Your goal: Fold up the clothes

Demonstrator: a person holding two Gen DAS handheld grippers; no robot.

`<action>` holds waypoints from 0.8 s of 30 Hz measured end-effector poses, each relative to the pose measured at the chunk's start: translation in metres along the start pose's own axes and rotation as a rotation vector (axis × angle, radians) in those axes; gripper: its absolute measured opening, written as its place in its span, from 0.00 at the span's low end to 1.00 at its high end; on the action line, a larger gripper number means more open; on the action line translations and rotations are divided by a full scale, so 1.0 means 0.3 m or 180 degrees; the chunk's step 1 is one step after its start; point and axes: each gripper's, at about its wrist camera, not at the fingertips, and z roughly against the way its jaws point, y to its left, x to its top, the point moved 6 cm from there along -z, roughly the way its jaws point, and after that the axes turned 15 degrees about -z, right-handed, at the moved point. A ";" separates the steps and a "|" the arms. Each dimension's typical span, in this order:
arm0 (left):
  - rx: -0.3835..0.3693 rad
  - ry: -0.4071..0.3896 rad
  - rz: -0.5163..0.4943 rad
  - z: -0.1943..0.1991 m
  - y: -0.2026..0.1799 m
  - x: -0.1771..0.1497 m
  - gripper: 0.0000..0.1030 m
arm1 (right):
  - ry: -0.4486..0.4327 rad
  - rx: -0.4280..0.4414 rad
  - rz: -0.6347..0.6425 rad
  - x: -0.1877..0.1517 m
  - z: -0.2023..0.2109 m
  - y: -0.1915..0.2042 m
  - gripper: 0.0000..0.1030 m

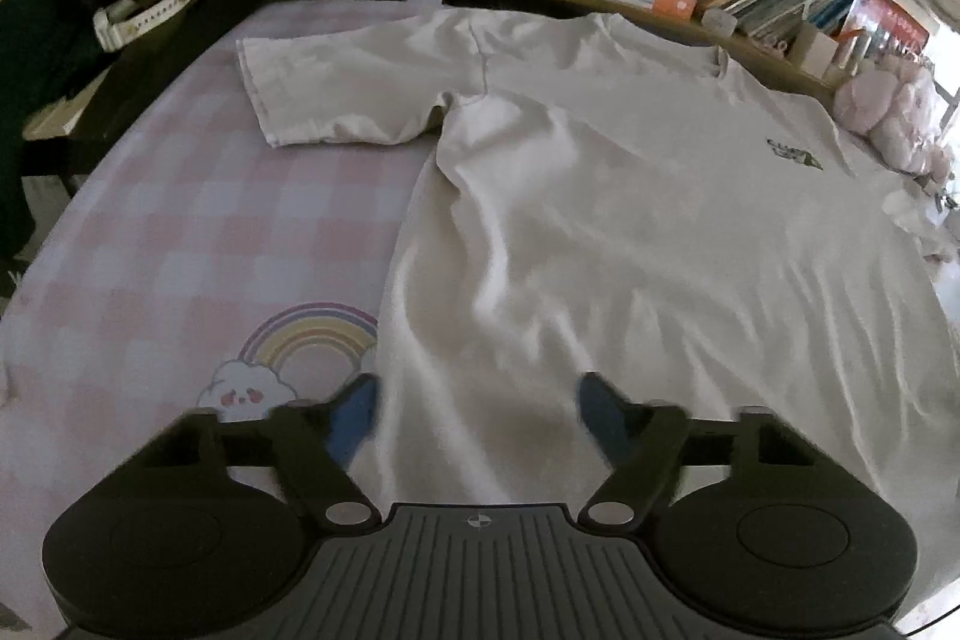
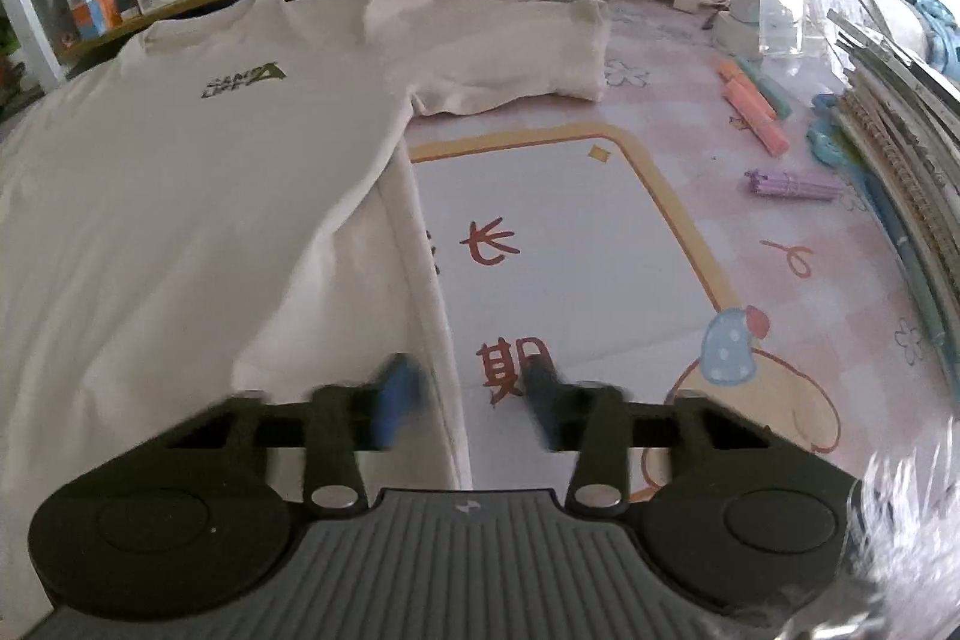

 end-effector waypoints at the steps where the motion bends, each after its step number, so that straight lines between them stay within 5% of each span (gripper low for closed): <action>1: 0.0049 0.0007 -0.0046 0.002 -0.004 -0.001 0.35 | 0.0016 0.0031 0.0029 0.000 0.001 0.003 0.15; 4: 0.0071 0.0007 -0.0075 0.011 -0.003 -0.010 0.12 | 0.0039 0.0094 0.0108 -0.002 0.002 0.013 0.07; 6: 0.0038 0.0012 -0.0046 0.016 0.004 -0.017 0.06 | 0.0046 0.0099 0.0121 0.002 0.001 0.012 0.06; 24: -0.0099 0.0004 -0.0155 0.019 0.013 -0.019 0.06 | 0.0027 -0.0010 0.0048 0.017 -0.005 -0.001 0.06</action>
